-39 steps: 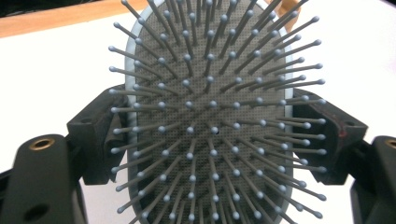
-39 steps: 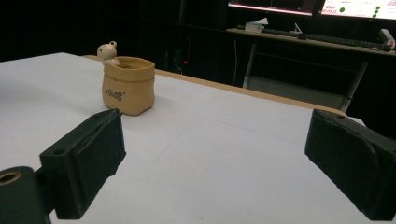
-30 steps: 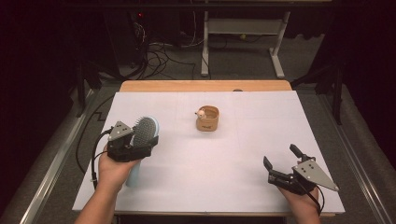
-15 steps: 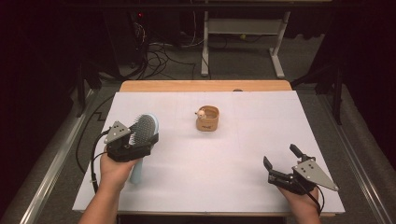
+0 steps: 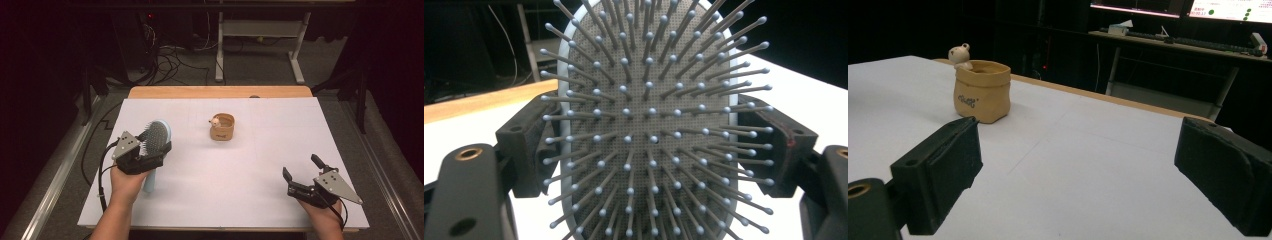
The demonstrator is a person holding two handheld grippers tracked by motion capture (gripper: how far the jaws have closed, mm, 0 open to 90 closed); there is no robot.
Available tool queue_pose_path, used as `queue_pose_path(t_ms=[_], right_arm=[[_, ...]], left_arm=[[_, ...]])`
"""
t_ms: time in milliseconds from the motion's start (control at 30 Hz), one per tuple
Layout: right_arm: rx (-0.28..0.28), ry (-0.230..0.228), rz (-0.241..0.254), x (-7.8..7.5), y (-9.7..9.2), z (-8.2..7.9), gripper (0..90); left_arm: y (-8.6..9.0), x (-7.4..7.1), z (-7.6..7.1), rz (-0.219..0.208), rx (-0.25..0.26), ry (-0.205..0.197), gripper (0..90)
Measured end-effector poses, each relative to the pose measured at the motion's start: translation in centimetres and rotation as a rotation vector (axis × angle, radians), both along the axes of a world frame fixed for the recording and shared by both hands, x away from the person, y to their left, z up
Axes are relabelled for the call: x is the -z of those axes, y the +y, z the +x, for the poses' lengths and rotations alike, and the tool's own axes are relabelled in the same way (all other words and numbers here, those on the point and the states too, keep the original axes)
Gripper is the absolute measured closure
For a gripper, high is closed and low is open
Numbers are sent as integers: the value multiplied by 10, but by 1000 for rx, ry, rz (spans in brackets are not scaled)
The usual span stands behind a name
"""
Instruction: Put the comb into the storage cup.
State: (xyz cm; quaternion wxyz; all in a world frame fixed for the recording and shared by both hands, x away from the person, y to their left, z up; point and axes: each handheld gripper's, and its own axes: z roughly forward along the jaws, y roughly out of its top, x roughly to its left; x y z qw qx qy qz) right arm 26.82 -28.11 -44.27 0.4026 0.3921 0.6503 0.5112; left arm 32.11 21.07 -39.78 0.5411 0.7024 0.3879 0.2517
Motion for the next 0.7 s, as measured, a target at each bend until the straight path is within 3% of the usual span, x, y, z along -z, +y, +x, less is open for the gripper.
queue_pose_path(t_ms=[167, 300, 700], right_arm=[[9, 0, 3, 0, -1, 0, 57], [5, -1, 0, 0, -1, 0, 57], [1, 1, 7, 0, -1, -2, 57]], left_arm=[[3, 5, -3, -19, 9, -33, 206], [5, 6, -7, -44, -11, -63, 206], [1, 11, -12, -39, 13, -87, 206]])
